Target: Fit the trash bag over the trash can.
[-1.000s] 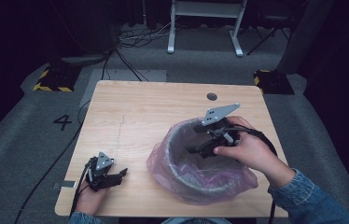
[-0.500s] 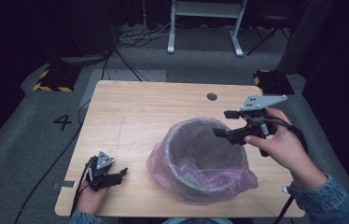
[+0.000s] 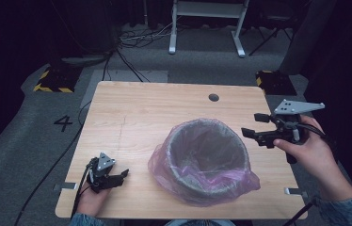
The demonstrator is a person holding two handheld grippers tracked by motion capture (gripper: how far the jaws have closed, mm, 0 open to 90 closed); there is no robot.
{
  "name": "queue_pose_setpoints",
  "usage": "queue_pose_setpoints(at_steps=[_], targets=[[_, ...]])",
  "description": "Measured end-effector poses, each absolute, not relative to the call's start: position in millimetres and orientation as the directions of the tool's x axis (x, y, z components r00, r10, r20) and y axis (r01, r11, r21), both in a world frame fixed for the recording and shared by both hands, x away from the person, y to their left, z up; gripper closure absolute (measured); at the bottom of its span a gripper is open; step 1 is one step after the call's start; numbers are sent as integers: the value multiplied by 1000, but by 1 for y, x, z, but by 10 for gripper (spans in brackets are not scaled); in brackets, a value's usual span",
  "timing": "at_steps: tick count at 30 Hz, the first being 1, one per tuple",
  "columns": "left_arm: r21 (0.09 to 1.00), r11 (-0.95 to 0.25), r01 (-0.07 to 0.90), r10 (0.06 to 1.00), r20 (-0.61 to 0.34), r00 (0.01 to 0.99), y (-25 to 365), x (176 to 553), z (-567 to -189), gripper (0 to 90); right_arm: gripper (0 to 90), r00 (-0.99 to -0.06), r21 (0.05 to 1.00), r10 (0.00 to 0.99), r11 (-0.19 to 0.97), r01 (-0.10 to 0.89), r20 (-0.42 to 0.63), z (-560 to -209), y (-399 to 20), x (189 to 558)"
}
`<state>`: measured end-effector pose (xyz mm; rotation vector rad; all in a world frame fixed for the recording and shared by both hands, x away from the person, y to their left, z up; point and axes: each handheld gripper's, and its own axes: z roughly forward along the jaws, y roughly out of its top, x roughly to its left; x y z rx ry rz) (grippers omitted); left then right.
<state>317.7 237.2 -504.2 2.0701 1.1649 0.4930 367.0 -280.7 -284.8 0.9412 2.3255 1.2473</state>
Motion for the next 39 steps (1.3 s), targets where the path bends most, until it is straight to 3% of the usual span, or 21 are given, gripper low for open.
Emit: queue_pose_setpoints(at_steps=[20,39], targets=[[730,-350,587,852,-11,523,237,318,-504,292,244,-679,820,734,387,422,4,-312,-333,336],[729,-358,583,848,-7,530,242,313,-504,268,233,-655,778,755,401,483,18,-369,-367,323]])
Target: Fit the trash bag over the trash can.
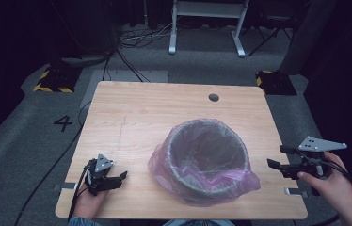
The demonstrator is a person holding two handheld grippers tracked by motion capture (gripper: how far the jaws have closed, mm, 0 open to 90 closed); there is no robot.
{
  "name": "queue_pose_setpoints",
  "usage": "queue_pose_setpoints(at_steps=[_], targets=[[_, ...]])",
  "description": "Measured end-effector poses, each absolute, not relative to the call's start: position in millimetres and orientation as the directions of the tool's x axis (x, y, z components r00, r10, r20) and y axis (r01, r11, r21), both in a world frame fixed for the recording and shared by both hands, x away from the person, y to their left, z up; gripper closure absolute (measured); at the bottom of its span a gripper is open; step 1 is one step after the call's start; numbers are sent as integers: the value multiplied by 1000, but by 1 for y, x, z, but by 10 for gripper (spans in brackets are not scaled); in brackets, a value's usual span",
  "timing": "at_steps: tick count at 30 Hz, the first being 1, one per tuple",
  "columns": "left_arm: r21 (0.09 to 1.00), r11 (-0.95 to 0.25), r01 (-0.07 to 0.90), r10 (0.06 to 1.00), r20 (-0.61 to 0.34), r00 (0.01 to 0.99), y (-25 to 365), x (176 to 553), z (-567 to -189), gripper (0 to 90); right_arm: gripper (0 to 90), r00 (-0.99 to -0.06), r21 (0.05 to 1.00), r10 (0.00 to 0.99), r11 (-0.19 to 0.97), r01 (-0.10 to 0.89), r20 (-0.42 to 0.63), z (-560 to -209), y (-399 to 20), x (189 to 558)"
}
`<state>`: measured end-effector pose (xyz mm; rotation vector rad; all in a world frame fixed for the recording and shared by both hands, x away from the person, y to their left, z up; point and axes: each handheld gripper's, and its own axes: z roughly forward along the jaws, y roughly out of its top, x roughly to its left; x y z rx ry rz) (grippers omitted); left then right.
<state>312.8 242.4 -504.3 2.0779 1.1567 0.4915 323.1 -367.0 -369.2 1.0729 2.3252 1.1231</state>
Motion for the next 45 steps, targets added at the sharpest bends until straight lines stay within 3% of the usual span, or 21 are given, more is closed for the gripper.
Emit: queue_pose_setpoints(at_steps=[24,35,45], targets=[[726,-355,588,851,-9,525,241,315,-504,255,229,-585,713,806,359,603,90,-465,-390,319],[726,-355,588,851,-9,525,241,315,-504,255,217,-573,684,819,404,608,25,-493,-391,318],[727,-355,588,851,-9,525,241,315,-504,255,146,-539,735,843,367,570,-3,-504,-383,318]])
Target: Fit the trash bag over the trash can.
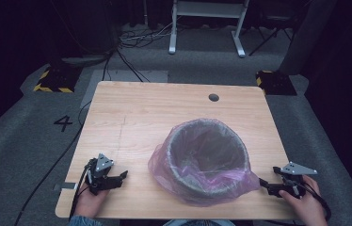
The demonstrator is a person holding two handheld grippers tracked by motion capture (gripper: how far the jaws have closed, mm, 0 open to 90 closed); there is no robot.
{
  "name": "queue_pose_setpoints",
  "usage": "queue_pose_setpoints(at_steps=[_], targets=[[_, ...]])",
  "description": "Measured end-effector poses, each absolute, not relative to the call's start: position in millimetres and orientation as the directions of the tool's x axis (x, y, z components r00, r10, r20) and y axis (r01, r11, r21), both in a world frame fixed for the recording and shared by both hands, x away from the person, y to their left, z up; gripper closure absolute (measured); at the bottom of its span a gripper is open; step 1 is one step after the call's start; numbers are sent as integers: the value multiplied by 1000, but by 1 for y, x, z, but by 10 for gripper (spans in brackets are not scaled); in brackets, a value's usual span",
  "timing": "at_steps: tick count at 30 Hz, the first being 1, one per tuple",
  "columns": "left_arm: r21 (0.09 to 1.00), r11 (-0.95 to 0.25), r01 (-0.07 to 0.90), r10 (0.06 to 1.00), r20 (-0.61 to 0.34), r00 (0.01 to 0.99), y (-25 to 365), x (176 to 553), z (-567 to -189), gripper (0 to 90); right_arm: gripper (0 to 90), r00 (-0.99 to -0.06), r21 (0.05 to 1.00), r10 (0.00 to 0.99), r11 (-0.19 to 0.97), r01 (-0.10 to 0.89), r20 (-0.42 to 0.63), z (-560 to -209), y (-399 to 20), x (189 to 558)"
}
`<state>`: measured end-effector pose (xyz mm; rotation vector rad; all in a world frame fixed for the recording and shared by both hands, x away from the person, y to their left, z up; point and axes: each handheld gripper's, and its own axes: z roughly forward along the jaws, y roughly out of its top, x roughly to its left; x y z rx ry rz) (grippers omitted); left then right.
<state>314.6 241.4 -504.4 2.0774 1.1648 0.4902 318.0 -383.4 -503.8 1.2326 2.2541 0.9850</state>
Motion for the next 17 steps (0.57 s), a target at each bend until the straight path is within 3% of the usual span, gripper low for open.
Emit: queue_pose_setpoints(at_steps=[7,12,17], targets=[[727,-355,588,851,-9,525,241,315,-504,255,111,-513,733,858,352,582,-5,-504,-378,328],[727,-356,587,850,-10,526,241,315,-504,254,2,-536,715,845,377,589,-3,-505,-372,342],[728,-357,586,850,-8,527,241,315,-504,252,0,-580,710,815,409,574,-1,-505,-373,354]])
